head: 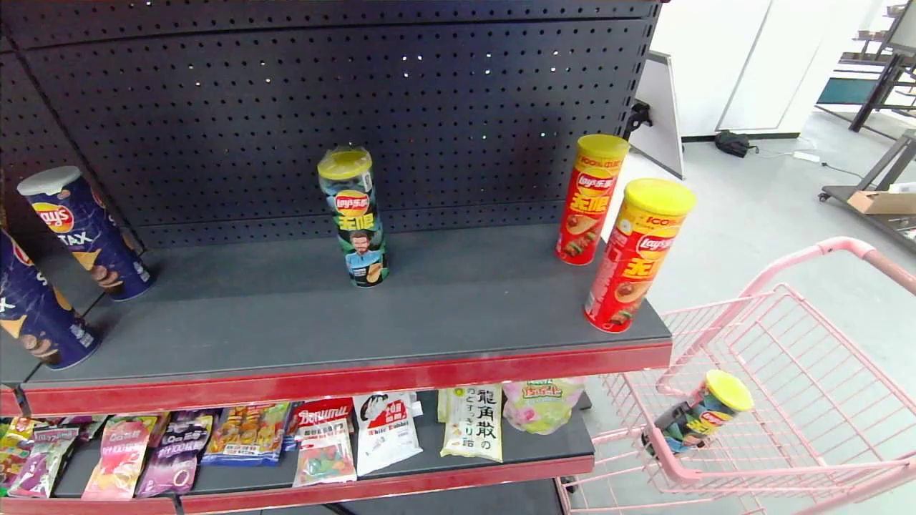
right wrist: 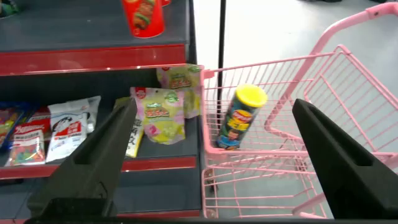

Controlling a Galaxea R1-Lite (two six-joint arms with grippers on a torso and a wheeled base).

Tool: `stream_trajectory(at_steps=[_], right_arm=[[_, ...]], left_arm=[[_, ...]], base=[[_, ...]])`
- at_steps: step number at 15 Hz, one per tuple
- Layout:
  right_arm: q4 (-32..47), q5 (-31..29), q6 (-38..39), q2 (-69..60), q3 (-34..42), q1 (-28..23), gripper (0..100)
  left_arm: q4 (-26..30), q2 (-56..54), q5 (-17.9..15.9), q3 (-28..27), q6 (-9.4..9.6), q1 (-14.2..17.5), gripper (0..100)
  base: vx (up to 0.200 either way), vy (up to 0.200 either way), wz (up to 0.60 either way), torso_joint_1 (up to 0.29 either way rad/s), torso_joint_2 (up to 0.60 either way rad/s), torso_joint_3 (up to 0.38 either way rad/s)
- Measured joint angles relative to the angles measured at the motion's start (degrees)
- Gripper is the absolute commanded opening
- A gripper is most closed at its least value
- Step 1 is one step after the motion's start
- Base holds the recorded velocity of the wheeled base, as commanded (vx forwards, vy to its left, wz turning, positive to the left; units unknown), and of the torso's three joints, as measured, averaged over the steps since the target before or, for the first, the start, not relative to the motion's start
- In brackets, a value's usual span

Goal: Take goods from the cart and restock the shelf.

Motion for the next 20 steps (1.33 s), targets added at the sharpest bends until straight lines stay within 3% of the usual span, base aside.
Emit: stream_trajectory(at_steps=[4,10,20], right_arm=[[-0.02,-0.02,0.00,0.00,0.00,0.02,100],[-0.02,0.00,0.02,0.00,0.00,-0.04,100],[0.00,-0.11,0.00,0.00,0.00,0.00,100]], left_arm=[[0.02,0.00,-0.02,0.00,0.09,0.00,100],[0.00,0.00,-0.20,0.02,0.29,-0.04,100],[0.00,0.00,-0.22,0.00,0.38,-0.01,100]], base=[[0.000,-0.200,0.00,0.004,0.00,0.002],[0.000,0.000,0.00,0.000,0.00,0.000],[0.000,0.000,-0.54,0.003,0.00,0.002]])
